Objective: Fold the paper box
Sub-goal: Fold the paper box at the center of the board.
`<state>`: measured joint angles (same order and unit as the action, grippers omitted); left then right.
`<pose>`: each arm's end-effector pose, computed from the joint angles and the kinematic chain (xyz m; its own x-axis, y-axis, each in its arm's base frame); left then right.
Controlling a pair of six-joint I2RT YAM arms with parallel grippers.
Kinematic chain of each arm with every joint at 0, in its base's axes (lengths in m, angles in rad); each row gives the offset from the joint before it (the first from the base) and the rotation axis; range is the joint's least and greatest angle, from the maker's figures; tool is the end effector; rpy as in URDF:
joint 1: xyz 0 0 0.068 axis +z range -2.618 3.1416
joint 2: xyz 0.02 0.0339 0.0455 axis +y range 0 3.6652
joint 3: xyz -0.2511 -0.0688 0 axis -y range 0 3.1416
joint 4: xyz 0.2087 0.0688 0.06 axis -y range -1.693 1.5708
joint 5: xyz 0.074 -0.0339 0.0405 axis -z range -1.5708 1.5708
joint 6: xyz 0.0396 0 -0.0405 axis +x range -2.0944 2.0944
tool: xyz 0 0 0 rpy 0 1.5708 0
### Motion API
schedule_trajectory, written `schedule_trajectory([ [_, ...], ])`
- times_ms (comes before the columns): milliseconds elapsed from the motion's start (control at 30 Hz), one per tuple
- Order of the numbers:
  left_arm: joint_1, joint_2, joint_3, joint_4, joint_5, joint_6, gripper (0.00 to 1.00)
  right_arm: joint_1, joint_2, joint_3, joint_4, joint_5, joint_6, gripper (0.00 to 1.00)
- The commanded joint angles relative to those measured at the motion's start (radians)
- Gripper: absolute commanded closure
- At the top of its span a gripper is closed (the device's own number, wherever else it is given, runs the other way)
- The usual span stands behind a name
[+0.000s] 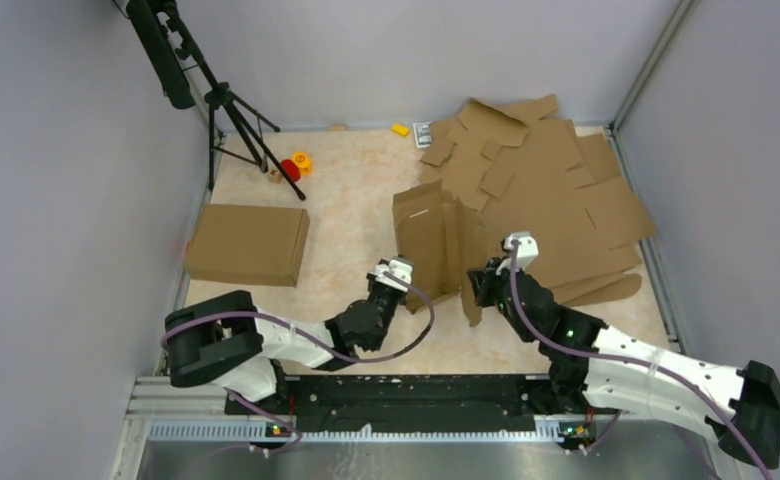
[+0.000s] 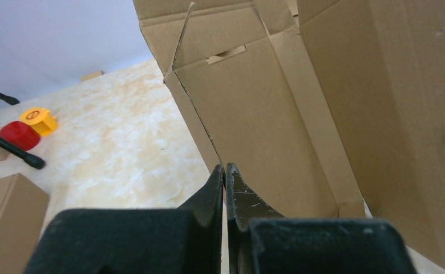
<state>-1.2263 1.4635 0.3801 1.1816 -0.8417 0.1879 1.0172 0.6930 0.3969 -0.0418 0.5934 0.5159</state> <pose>0.1101 -0.2195 0.2167 0.1028 0.0819 -0.9913 0.3636 0.9245 0.1141 0.0949 0.1115 0.2350 -0.3627 0.1911 -0.9121 -0.2862 0.9086 0.3042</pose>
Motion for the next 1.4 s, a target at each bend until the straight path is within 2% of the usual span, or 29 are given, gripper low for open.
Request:
schedule_trajectory([
  [0, -0.009, -0.055, 0.029, -0.036, -0.054, 0.062, 1.0, 0.01, 0.102, 0.067, 0.027, -0.118, 0.093, 1.0],
  [100, -0.004, -0.089, 0.02, -0.072, -0.059, 0.045, 1.0, 0.01, 0.136, 0.067, 0.092, -0.139, 0.142, 1.0],
  [233, -0.001, -0.116, -0.015, -0.071, -0.065, 0.023, 1.0, 0.01, 0.122, 0.034, 0.098, -0.101, 0.177, 1.0],
  [433, -0.001, -0.135, -0.03, -0.087, -0.035, 0.001, 1.0, 0.01, 0.081, 0.012, -0.051, 0.003, 0.102, 1.0],
  [733, -0.002, -0.117, -0.04, -0.056, 0.003, -0.007, 1.0, 0.01, 0.051, 0.011, -0.22, 0.048, 0.019, 0.93],
  [1100, -0.022, -0.132, -0.085, -0.125, 0.032, -0.116, 1.0, 0.01, 0.056, -0.069, -0.068, -0.041, -0.115, 0.9],
  [1267, -0.048, -0.108, -0.084, -0.162, -0.007, -0.156, 1.0, 0.016, 0.12, -0.053, -0.052, -0.05, -0.131, 0.9],
  [1367, -0.063, -0.089, -0.08, -0.175, -0.069, -0.18, 1.0, 0.069, 0.179, -0.031, -0.055, 0.006, -0.132, 0.91],
])
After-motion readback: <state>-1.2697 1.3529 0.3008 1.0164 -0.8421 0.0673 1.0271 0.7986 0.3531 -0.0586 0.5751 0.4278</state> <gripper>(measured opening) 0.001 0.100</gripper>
